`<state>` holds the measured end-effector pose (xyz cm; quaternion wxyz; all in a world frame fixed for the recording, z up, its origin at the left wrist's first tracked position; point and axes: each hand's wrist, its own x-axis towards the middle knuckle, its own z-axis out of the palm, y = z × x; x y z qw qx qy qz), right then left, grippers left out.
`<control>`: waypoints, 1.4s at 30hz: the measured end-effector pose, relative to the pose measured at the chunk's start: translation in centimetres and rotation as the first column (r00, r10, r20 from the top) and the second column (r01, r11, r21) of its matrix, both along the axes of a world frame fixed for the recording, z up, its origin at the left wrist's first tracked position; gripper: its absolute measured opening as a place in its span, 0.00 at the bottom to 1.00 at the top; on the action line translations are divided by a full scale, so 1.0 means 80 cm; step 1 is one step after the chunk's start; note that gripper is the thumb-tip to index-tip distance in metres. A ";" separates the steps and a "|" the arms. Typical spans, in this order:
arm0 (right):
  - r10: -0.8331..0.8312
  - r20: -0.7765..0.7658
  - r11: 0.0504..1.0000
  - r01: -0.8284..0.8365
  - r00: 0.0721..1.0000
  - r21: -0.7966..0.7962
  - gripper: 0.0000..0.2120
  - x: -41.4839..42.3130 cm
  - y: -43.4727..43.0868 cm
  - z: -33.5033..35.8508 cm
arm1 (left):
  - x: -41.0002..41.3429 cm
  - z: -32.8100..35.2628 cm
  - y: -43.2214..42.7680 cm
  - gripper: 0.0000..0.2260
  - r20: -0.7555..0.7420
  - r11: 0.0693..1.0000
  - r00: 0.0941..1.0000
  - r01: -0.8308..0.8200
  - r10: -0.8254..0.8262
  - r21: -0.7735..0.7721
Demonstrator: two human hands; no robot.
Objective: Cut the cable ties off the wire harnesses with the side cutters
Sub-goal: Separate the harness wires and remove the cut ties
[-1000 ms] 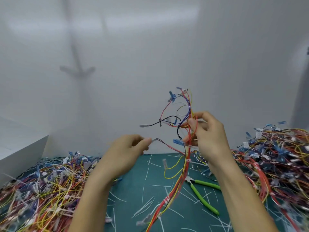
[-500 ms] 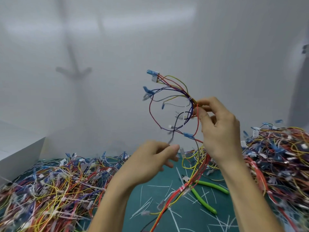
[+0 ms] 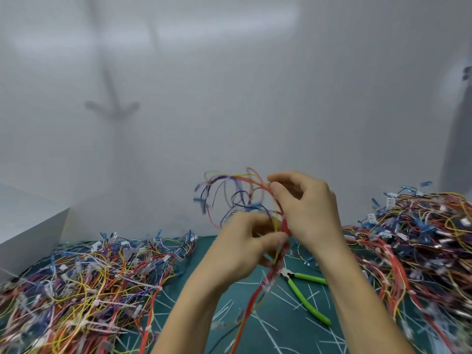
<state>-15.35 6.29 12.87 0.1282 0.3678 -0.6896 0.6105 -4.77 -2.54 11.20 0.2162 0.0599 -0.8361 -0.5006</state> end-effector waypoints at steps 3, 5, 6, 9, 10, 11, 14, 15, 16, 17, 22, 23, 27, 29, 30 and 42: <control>-0.036 -0.003 0.996 0.036 0.999 0.086 0.12 0.003 0.001 0.003 | 0.005 0.005 -0.012 0.04 -0.157 0.972 0.977 -0.107 0.141 0.208; -0.067 0.014 0.984 0.064 0.998 0.164 0.18 0.007 0.002 0.005 | 0.007 0.011 -0.017 0.05 -0.257 0.911 0.932 -0.143 0.255 0.387; -0.055 0.041 0.976 0.045 0.998 0.214 0.20 0.009 0.003 0.007 | 0.008 0.013 -0.019 0.05 -0.303 0.873 0.901 -0.145 0.311 0.465; 0.244 0.269 0.898 -0.322 0.932 0.301 0.21 0.017 0.008 0.012 | 0.007 0.019 -0.021 0.05 -0.406 0.790 0.804 -0.124 0.435 0.601; 0.354 0.322 0.834 -0.452 0.878 0.315 0.18 0.020 0.008 0.011 | 0.007 0.020 -0.021 0.05 -0.425 0.773 0.781 -0.116 0.459 0.623; 0.432 0.329 0.783 -0.530 0.840 0.326 0.13 0.023 0.007 0.010 | 0.007 0.021 -0.020 0.05 -0.439 0.762 0.765 -0.102 0.471 0.640; 0.463 0.233 0.811 -0.515 0.855 0.278 0.04 0.028 0.001 0.007 | 0.012 0.024 -0.019 0.05 -0.468 0.747 0.772 -0.012 0.430 0.665; 0.449 0.224 0.829 -0.497 0.865 0.255 0.03 0.027 0.000 0.006 | 0.014 0.025 -0.021 0.06 -0.473 0.741 0.784 0.026 0.401 0.671; 0.443 0.229 0.834 -0.492 0.867 0.249 0.03 0.027 0.000 0.005 | 0.017 0.027 -0.023 0.08 -0.470 0.729 0.801 0.062 0.371 0.681; 0.443 0.237 0.828 -0.496 0.865 0.262 0.04 0.026 0.001 0.005 | 0.019 0.028 -0.027 0.10 -0.460 0.712 0.820 0.094 0.342 0.696; 0.363 0.135 0.787 -0.381 0.922 0.486 0.02 0.024 0.003 0.003 | 0.016 0.028 -0.032 0.10 -0.391 0.645 0.874 0.124 0.289 0.754; 0.345 0.104 0.765 -0.344 0.933 0.544 0.07 0.024 0.005 0.003 | 0.014 0.025 -0.032 0.10 -0.375 0.690 0.880 0.077 0.292 0.719; 0.354 0.152 0.789 -0.382 0.923 0.480 0.28 0.019 0.012 0.010 | 0.007 0.012 -0.030 0.10 -0.323 0.854 0.913 -0.050 0.249 0.518; 0.357 0.142 0.889 -0.383 0.923 0.250 0.25 0.016 0.010 0.014 | 0.003 0.009 -0.027 0.10 -0.287 0.911 0.936 -0.074 0.204 0.406; 0.354 0.139 0.918 -0.372 0.925 0.135 0.22 0.016 0.008 0.016 | 0.002 0.009 -0.024 0.11 -0.265 0.937 0.946 -0.088 0.185 0.339; 0.079 0.065 0.994 -0.083 0.995 0.070 0.04 0.001 0.007 0.003 | -0.014 -0.017 -0.007 0.15 -0.035 0.729 0.974 -0.191 0.223 -0.657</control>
